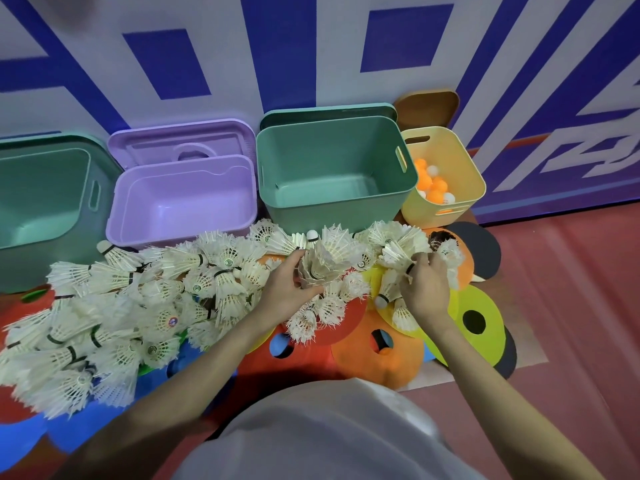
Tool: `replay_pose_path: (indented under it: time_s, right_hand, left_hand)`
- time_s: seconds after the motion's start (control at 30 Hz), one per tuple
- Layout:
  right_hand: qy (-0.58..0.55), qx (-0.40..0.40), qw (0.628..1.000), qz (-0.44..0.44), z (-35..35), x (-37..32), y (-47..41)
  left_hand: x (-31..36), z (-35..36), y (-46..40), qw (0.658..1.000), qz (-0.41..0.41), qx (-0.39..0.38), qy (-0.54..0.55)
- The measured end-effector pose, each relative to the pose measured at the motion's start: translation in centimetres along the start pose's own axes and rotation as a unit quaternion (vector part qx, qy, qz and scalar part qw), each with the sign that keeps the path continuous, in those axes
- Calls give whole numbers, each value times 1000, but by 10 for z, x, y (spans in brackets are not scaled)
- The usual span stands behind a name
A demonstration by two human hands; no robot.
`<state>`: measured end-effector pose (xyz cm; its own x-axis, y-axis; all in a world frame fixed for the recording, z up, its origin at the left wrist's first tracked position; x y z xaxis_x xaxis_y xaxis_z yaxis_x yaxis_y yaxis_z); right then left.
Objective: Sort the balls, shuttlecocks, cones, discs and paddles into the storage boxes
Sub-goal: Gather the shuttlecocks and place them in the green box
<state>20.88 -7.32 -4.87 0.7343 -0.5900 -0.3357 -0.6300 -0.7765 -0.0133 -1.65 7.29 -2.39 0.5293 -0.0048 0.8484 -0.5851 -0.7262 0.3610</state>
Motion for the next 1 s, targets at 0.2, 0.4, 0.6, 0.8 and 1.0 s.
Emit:
replay_pose_path:
  time_s: [0.2,0.4,0.6,0.8,1.0]
  right_hand:
    - [99,-17,987,-122,8,-24,-20]
    - [210,-91,958,-174,21,-37,-44]
    - [-9,13,985,-169,-24,-55,-45]
    - [-324,205,916,-121,-111,-82,-36]
    - [-344,153,910,-171,-117,-115,-55]
  left_hand:
    - [1,-3,1,1000,-9,-5,-12]
    - [1,-6,1,1000,-19,-5,-15]
    - [9,-21,2,999,-17,30,-29]
    - [29,-45,-2,993,-1,79,-84]
    - [61,-61,-23,987,3,110,-119]
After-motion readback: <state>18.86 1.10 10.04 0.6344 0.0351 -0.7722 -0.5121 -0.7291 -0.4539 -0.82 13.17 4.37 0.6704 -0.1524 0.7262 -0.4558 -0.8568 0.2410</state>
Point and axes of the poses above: each hand's wrist, its own y-axis away from the middle knuckle, its own z-axis out of the palm, x = y × z, the point moved 8 cm from there along -y, towards the middle knuckle, and after that the axes turned 11 degrees about -z, right-handed, at the moved point
